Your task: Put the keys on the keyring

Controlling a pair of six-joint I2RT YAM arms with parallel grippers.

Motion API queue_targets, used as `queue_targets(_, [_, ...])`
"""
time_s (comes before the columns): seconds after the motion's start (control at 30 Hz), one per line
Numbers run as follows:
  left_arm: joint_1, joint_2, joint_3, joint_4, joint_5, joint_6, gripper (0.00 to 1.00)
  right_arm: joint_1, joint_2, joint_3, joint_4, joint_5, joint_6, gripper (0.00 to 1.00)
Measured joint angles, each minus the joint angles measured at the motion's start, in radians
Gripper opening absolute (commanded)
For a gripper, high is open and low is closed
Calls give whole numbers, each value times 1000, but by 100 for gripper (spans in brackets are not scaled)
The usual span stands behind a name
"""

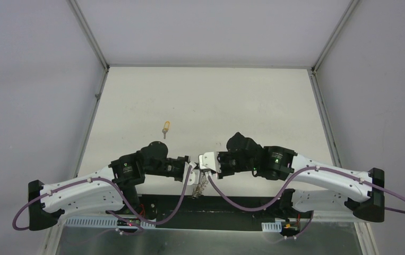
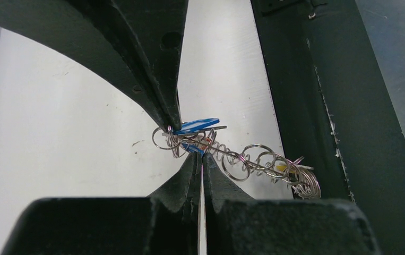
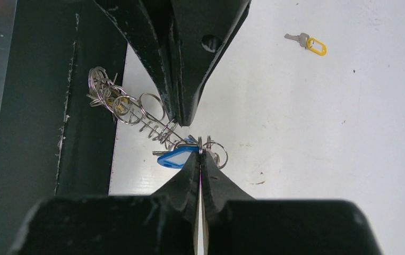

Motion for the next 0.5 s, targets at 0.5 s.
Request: queue_targets(0.5, [0,-13,0,26,2,25,0,11,-124,-164,140,-9,-13,0])
